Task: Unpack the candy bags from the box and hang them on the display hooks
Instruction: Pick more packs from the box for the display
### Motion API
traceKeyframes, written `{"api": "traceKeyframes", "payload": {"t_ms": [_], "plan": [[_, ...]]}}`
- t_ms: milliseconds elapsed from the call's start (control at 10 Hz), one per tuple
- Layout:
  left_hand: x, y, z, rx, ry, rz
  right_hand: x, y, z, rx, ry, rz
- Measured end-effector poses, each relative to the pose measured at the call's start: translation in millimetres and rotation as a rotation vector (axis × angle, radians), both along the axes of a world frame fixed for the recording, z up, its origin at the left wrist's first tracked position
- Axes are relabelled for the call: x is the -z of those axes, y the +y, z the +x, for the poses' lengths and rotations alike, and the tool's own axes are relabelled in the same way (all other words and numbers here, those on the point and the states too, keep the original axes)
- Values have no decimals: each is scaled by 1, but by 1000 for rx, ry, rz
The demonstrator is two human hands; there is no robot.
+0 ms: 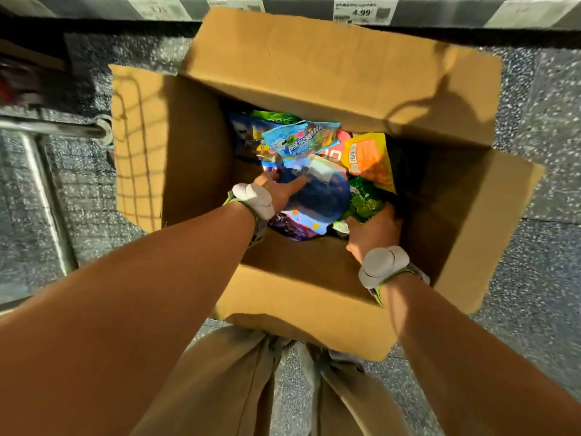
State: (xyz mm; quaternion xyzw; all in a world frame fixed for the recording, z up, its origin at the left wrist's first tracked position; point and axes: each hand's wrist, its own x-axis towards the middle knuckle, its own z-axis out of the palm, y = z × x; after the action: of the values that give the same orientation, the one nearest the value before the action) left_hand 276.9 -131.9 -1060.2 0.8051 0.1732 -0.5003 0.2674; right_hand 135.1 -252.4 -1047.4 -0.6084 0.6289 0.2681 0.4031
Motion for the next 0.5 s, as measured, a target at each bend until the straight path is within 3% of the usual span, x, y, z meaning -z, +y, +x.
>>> {"api": "traceKeyframes", "payload": {"t_ms": [200, 400, 500], "plan": [[11, 3, 2, 31, -45, 68, 60, 5, -22, 57, -50, 22], [9, 11, 3, 7, 57, 42, -3, 10, 6, 60, -65, 61], [43, 29, 0, -1, 123, 7, -12, 11, 7, 153, -47, 97]]}}
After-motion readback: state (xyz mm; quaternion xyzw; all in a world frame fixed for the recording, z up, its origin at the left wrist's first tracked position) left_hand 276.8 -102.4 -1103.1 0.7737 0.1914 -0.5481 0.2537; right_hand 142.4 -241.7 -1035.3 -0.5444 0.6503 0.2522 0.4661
